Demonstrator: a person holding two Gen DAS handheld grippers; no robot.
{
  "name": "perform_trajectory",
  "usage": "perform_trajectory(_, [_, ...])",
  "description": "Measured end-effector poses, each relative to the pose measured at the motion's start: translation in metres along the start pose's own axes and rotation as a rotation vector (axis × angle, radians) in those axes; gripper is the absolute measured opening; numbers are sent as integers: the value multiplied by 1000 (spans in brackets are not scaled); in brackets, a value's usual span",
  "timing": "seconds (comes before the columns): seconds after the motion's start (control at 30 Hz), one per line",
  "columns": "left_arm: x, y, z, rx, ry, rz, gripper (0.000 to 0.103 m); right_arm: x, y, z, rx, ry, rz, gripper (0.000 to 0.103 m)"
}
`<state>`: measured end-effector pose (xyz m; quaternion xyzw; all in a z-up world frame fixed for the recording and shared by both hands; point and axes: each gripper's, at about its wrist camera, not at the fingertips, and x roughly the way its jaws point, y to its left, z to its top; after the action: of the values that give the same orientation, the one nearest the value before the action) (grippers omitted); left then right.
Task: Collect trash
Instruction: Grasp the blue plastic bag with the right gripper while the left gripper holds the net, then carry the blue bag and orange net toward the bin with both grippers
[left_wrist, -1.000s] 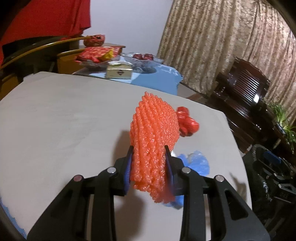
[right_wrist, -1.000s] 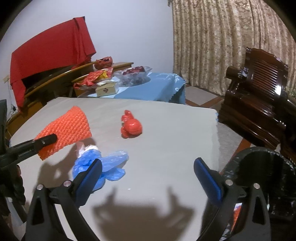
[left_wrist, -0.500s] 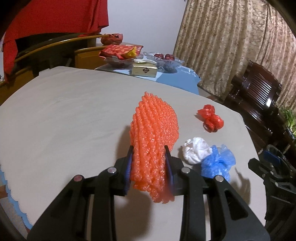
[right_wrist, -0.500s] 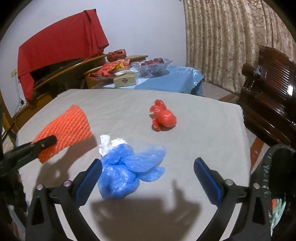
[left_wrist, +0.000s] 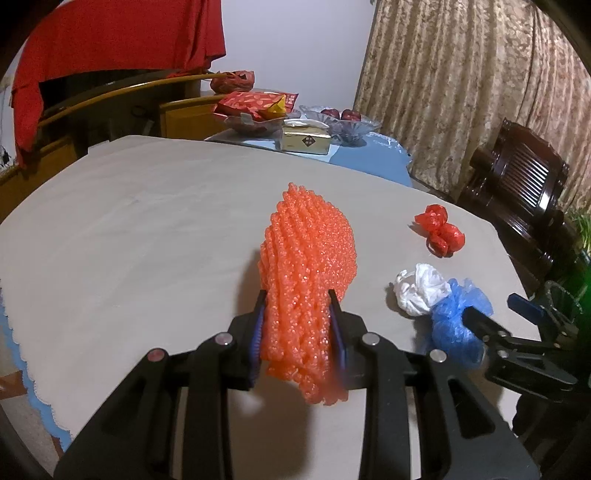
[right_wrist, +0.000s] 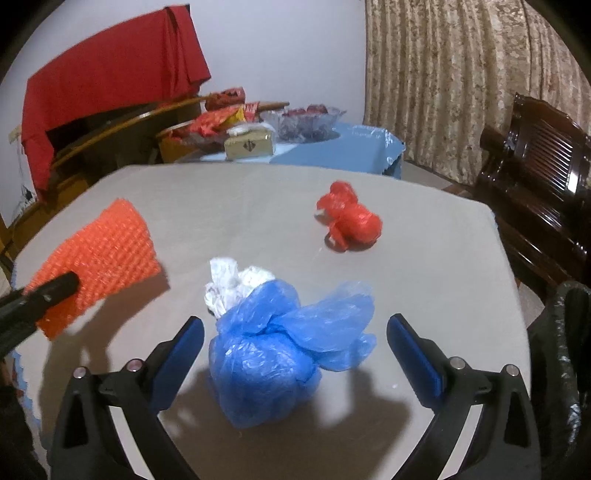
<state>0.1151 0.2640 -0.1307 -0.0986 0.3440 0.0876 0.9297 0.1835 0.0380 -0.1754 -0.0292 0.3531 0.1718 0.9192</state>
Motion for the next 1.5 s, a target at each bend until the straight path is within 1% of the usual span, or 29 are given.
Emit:
perform_trajectory(0.13, [0,1,-2,-1,2,-1,29,14,3,-6,-13,54,4,93])
perform_trajectory(0.2, [0,2,-2,-2,3,-3,29,18,4,-10,-9,81,31,83])
perform_trajectory(0.23, [0,2,-3,-1,4,-4,29,20,4,-12,-6,93,47,80])
perform_trajectory(0.3, [1,2,-4,-1,6,-6,29,21,4,-12,-5,112,83,66])
perform_trajectory(0.4, [1,-2,-3,0,4,-11,29,19,5,-12,-13,114,117,54])
perform_trajectory(0.47, [0,-4,-3,1,1,-14,29,16,4,-10,-9,113,138,50])
perform_trajectory(0.67, [-5,-14,-1,13,-11,-33,29,-8,-2,-1,-22,60,125,49])
perform_trajectory(0.77, [-8,-22,0,24,-16,-43,29,-17,-6,2,-21,49,118,49])
perform_trajectory(1.17, [-26,-63,7,60,-49,-105,29,-70,-51,14,35,-38,69,49])
perform_trajectory(1.5, [-47,-107,17,102,-87,-174,29,-111,-84,25,71,-108,18,49])
